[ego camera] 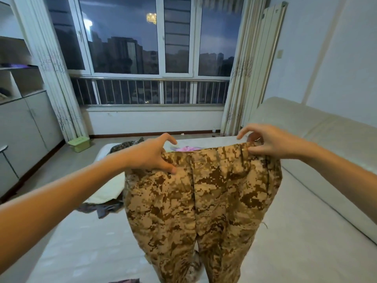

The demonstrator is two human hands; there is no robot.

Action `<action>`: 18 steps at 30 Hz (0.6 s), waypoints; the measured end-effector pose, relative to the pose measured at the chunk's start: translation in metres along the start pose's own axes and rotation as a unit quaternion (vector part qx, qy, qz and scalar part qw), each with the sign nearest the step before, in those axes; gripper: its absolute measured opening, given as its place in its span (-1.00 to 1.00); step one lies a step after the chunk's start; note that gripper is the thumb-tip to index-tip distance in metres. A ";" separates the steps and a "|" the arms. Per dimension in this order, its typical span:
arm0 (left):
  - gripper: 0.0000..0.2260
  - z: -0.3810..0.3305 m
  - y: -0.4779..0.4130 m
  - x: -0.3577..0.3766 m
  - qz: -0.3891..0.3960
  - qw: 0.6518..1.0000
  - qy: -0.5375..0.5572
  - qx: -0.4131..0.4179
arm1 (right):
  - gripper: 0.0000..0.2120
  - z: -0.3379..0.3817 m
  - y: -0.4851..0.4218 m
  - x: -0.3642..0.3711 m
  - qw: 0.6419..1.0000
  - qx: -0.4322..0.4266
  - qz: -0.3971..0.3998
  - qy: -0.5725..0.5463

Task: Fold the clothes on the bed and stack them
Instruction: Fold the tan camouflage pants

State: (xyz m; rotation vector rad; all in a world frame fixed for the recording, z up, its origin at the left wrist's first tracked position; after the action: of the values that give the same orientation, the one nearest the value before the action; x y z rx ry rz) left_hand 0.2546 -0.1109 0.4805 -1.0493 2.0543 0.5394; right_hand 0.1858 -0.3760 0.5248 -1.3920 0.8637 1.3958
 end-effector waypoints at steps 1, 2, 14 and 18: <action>-0.35 -0.003 0.007 -0.006 0.044 0.999 -0.003 -0.011 | -0.82 -0.001 0.002 -0.004 0.999 0.007 0.035 -0.032; -0.35 -0.006 0.015 -0.011 0.103 0.994 0.003 -0.027 | -0.79 0.000 0.005 -0.008 0.993 0.011 0.087 -0.074; -0.84 -0.005 -0.009 -0.014 0.125 0.874 0.403 -0.240 | -0.76 0.047 -0.073 0.023 0.985 0.161 0.022 -0.066; -0.78 -0.012 -0.013 -0.005 0.043 0.860 0.468 -0.201 | -0.75 0.074 -0.078 0.018 0.992 0.094 -0.026 -0.076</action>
State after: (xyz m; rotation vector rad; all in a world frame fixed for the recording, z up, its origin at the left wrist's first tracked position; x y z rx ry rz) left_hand 0.2622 -0.1233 0.4913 -1.7085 2.9168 0.5787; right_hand 0.2384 -0.2804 0.5253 -1.1416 0.8314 1.3261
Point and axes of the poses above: each hand's wrist, its own y-axis away from the middle knuckle, its own x-axis out of the palm, z = x × y, the point moved 5 cm from there along -y, towards the middle knuckle, and after that the axes turned 15 degrees about y, right-handed, at the moved point
